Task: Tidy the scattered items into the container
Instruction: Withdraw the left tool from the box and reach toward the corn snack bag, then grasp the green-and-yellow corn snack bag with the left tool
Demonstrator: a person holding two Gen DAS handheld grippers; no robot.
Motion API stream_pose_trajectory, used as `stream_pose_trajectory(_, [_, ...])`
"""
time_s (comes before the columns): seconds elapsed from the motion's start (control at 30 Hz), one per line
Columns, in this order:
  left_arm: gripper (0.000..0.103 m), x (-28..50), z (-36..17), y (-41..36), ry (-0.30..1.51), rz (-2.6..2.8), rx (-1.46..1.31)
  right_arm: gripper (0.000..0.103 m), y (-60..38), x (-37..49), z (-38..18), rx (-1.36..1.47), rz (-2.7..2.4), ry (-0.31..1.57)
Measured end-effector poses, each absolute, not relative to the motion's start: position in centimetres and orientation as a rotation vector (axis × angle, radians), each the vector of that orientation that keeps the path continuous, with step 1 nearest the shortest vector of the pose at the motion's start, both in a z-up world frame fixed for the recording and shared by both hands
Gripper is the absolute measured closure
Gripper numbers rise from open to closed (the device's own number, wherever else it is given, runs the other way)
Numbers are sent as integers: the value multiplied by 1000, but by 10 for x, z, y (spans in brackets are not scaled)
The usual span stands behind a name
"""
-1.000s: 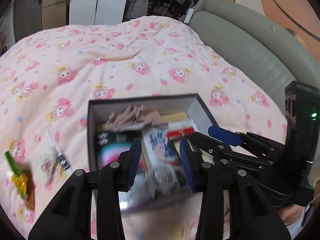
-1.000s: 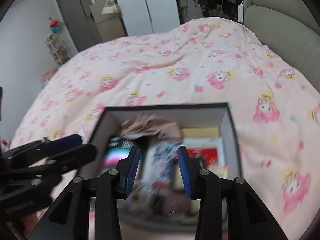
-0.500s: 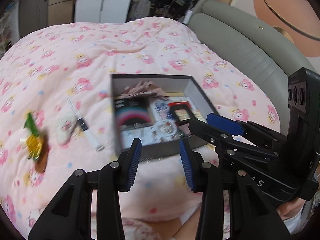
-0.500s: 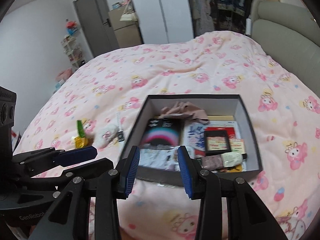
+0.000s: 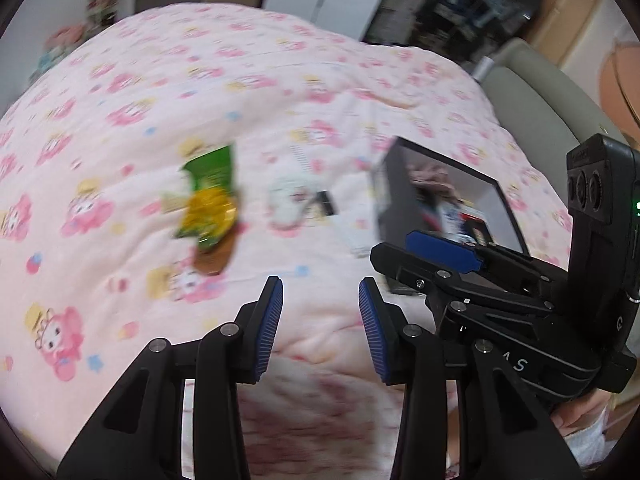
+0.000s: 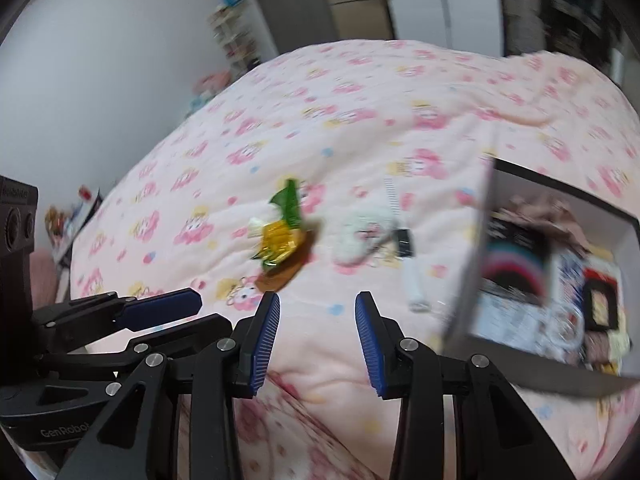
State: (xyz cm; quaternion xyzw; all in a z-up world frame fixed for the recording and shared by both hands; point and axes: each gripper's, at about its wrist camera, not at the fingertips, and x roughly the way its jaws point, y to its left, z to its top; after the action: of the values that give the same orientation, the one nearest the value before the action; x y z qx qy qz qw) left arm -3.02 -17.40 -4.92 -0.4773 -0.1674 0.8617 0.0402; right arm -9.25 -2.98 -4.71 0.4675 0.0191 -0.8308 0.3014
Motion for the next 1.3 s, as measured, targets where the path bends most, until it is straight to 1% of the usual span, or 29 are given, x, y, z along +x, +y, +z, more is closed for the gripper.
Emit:
stream_pose_trajectory(0.17, [63,-33,-70,-216,-649,2636,-1492,68,-68,-109,-68,1305,-2110,57])
stream_pose_trajectory(0.27, [63,-44,-86,-244,-796,2594,-1536,68,-85,-125,-84,1396,-2004,-33])
stream_pose_trajectory(0.33, [63,-52,-98,-262,-868,2568,-1544,68,-93,-134,-92,1417,-1955,-61])
stream_pose_trajectory(0.43, [63,-70,-121,-287,-981,2508,-1585,68,-105,-153,-110,1452,-2017,10])
stream_pose_trajectory(0.5, [61,-83,-140,-301,-1049,2462,-1612,67,-108,-166,-125,1503,-2024,14])
stream_pose_trajectory(0.6, [55,-101,-161,-314,-1156,2369,-1613,67,-112,-182,-148,1581,-1981,-16])
stream_pose_trajectory(0.67, [47,-114,-170,-320,-1205,2325,-1587,67,-117,-190,-158,1607,-1960,-5])
stream_pose_trajectory(0.73, [30,-131,-178,-326,-1250,2300,-1570,66,-125,-199,-167,1627,-1947,10])
stream_pose_trajectory(0.8, [26,-148,-189,-330,-1300,2272,-1575,63,-132,-209,-176,1651,-1933,-4])
stream_pose_trajectory(0.83, [26,-155,-195,-331,-1322,2250,-1581,58,-135,-215,-180,1669,-1927,-21])
stream_pose_trajectory(0.9, [26,-171,-208,-331,-1332,2234,-1640,55,-141,-224,-190,1702,-1903,-58])
stream_pose_trajectory(0.93, [26,-177,-212,-331,-1309,2245,-1677,51,-143,-227,-193,1711,-1892,-71])
stream_pose_trajectory(1.07, [28,-187,-228,-321,-1286,2198,-1750,50,-148,-232,-194,1661,-1844,-120])
stream_pose_trajectory(1.1, [29,-186,-227,-316,-1262,2208,-1749,50,-147,-230,-191,1636,-1826,-143])
stream_pose_trajectory(1.13, [33,-185,-225,-312,-1238,2218,-1743,51,-147,-229,-190,1617,-1814,-163])
stream_pose_trajectory(1.17, [36,-183,-220,-307,-1220,2235,-1726,54,-145,-228,-187,1596,-1809,-183])
stream_pose_trajectory(1.23, [37,-181,-211,-300,-1192,2246,-1714,61,-143,-222,-179,1551,-1805,-191])
stream_pose_trajectory(1.3, [38,-176,-198,-290,-1146,2278,-1697,61,-136,-214,-168,1527,-1828,-186])
